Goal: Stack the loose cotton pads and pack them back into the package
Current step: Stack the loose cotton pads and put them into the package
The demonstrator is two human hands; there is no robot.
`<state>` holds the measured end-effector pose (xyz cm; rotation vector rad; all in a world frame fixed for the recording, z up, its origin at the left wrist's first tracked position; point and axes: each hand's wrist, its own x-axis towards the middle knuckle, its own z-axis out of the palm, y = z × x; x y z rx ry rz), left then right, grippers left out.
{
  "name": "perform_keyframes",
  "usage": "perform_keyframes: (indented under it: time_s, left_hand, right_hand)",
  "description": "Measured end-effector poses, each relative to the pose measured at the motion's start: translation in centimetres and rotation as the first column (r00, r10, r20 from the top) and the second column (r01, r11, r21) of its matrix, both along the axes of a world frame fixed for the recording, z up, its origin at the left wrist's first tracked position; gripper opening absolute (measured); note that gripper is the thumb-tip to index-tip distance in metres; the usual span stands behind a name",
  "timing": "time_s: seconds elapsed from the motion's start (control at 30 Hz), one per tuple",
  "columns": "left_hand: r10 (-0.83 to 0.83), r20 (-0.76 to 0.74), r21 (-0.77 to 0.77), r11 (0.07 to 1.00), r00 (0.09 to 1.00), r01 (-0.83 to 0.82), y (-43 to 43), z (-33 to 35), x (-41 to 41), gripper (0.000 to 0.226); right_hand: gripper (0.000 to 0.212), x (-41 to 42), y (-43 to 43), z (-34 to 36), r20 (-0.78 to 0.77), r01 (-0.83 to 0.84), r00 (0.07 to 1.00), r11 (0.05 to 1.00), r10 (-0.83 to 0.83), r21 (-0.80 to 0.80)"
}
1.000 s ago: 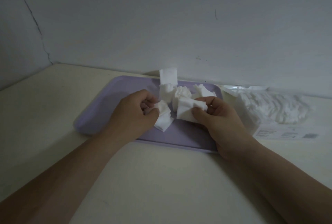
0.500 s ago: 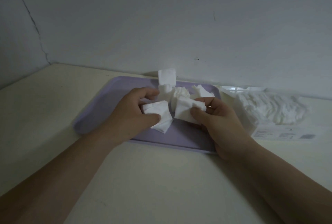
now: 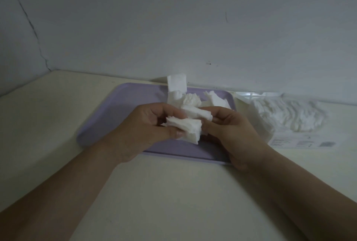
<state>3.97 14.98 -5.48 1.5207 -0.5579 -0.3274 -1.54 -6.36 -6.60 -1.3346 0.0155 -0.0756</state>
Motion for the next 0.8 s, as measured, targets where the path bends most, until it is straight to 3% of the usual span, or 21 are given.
perform_keyframes:
  time_s: [0.23,0.47,0.67,0.8]
  left_hand:
    - [0.04,-0.004,0.003,0.999,0.999,-0.04,-0.1,0.0,0.0,0.038]
    - [0.117,0.051,-0.021,0.993,0.992,-0.116,-0.4,0.1,-0.2,0.038]
    - [0.311,0.204,0.078,0.94,0.928,-0.332,-1.1,-0.1,-0.6,0.043]
    - [0.275,0.276,0.116,0.942,0.921,-0.316,-1.3,-0.2,-1.0,0.032]
  right_hand:
    - [0.018,0.0,0.0,-0.3,0.019,-0.013,1.0,0.997,0.014,-0.08]
    - [0.022,-0.4,0.1,0.5,-0.005,-0.077,0.997,0.992,0.077,-0.104]
    - [0.029,-0.8,0.0,1.2,-0.057,-0.152,0.987,0.988,0.15,-0.022]
    - [0.025,-0.8,0.2,1.4,-0.047,-0.124,0.991,0.992,0.123,-0.029]
